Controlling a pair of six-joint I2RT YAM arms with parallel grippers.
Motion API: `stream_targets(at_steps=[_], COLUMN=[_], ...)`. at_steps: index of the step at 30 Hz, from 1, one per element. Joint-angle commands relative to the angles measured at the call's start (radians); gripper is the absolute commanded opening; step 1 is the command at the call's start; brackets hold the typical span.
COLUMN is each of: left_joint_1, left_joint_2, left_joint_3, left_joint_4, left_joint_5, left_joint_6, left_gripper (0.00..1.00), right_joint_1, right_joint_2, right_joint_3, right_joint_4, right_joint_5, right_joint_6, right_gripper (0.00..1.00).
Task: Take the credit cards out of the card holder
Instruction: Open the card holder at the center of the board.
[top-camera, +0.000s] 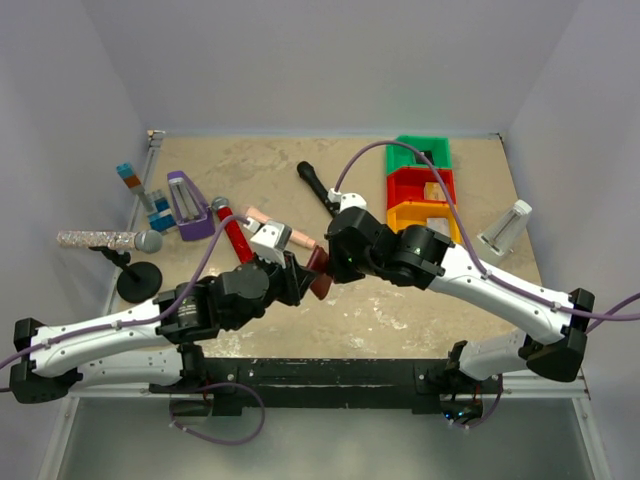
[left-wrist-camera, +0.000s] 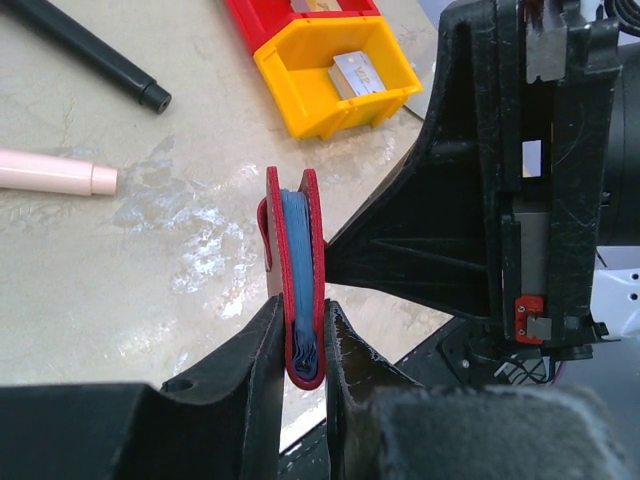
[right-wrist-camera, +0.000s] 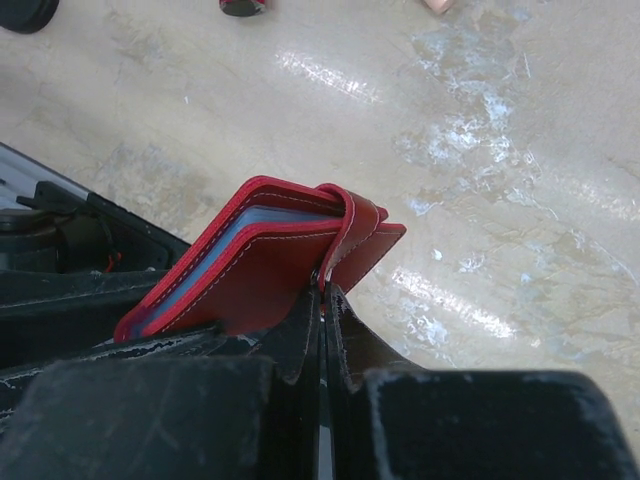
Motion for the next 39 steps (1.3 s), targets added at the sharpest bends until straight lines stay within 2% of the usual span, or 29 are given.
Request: stream_targets(at_steps=[1, 9, 13, 19, 21, 24, 26, 29, 31, 32, 35, 39], left_joint_1=[-0.031, -0.031, -0.031, -0.011, 0.004, 0.039, 0.046, 0.065, 0.104, 0.127, 0.170, 0.176], left_joint_2=[-0.064, -0.067, -0.070, -0.078, -0.098, -0.168, -0.231, -0.326, -0.383, -0.406, -0.446, -0.387], left_joint_3=[0.016, 0.010, 0.008, 0.025, 0.016, -0.059, -0.139, -0.225, -0.245, -0.260, -0.313, -0.258], left_joint_4=[0.112, 0.111, 0.094, 0.008, 0.011, 0.114, 0.227, 0.322, 0.341, 0.358, 0.506, 0.498], left_joint_5=[0.054, 0.051, 0.028, 0.003, 0.031, 0.118, 0.177, 0.247, 0.351, 0.455, 0.641, 0.876], left_joint_6=[-0.036, -0.040, -0.045, -0.034, 0.002, 0.107, 0.215, 0.276, 0.312, 0.323, 0.323, 0.336], left_gripper=[0.00, 0.00, 0.00, 0.00, 0.00, 0.00, 0.00, 0.00, 0.00, 0.00, 0.00, 0.00], right_joint_1=[-0.045, -0.048, -0.048, -0.048, -0.048, -0.048, -0.048, -0.048, -0.050, -0.050, -0.048, -0.048], right_joint_2=[0.002, -0.019, -0.073, -0.168, -0.210, -0.315, -0.410, -0.584, -0.630, -0.632, -0.638, -0.671], right_joint_3=[-0.036, -0.043, -0.074, -0.075, -0.074, -0.117, -0.195, -0.333, -0.310, -0.287, -0.256, -0.260], right_joint_4=[-0.059, -0.053, 0.004, -0.033, -0.054, 0.000, 0.127, 0.296, 0.274, 0.246, 0.228, 0.248], right_joint_5=[0.190, 0.199, 0.139, 0.133, 0.147, 0.097, -0.020, -0.190, -0.337, -0.388, -0.495, -0.514], right_joint_6=[-0.017, -0.021, -0.053, -0.098, -0.119, -0.207, -0.320, -0.388, -0.412, -0.416, -0.403, -0.373], right_gripper=[0.00, 0.00, 0.00, 0.47, 0.54, 0.58, 0.59, 0.64, 0.73, 0.75, 0.77, 0.78])
